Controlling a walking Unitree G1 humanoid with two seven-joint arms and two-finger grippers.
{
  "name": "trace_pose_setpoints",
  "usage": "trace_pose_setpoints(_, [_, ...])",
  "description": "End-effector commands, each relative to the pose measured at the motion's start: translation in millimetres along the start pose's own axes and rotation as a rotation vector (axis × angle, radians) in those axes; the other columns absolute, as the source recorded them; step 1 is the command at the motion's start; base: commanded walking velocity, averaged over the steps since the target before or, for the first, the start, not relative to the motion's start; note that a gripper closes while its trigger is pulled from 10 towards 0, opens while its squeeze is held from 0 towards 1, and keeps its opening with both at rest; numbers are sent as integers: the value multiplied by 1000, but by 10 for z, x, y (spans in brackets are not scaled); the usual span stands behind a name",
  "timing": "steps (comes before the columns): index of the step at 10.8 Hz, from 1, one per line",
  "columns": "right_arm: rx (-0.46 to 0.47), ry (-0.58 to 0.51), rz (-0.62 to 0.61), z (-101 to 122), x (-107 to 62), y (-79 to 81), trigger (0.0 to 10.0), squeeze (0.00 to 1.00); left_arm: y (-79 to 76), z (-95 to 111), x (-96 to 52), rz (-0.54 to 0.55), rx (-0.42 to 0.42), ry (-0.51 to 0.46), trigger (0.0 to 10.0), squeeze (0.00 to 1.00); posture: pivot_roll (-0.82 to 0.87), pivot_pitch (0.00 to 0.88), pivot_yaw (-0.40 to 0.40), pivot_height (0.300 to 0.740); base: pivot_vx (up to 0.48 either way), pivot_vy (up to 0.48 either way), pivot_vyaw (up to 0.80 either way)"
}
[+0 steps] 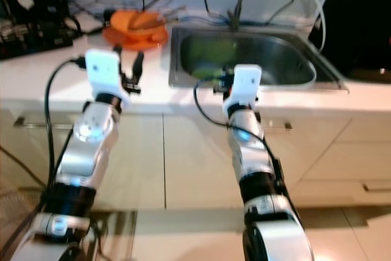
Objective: Kitchen organization
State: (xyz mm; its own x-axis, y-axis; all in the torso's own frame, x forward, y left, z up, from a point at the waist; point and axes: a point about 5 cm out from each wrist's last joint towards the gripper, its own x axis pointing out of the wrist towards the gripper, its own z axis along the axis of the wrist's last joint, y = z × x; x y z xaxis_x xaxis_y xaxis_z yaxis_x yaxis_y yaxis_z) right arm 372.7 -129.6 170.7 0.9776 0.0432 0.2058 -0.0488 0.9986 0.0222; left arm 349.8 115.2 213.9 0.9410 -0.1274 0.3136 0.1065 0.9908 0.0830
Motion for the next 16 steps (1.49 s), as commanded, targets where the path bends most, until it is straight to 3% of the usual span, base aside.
trace_pose_setpoints(1, [-9, 8, 1, 1, 13, -22, 10000, 0, -4, 46, 16, 3, -7, -13, 10000, 0, 224, 26, -43, 740, 386, 0, 0])
trace_pose_setpoints(3, [-18, 11, 8, -4, 11, -20, 10000, 0, 9, 38, 14, 11, -10, -9, 10000, 0, 223, 26, -44, 740, 437, 0, 672])
trace_pose_setpoints(12, [-26, 20, 22, -22, 12, -5, 10000, 0, 10, 47, 22, 14, -5, -8, 10000, 0, 224, 26, -46, 740, 399, 0, 0])
trace_pose_setpoints(16, [-30, 27, 29, -33, 6, 0, 10000, 0, -11, 59, 18, 6, -7, -14, 10000, 0, 223, 26, -46, 740, 0, 0, 0])
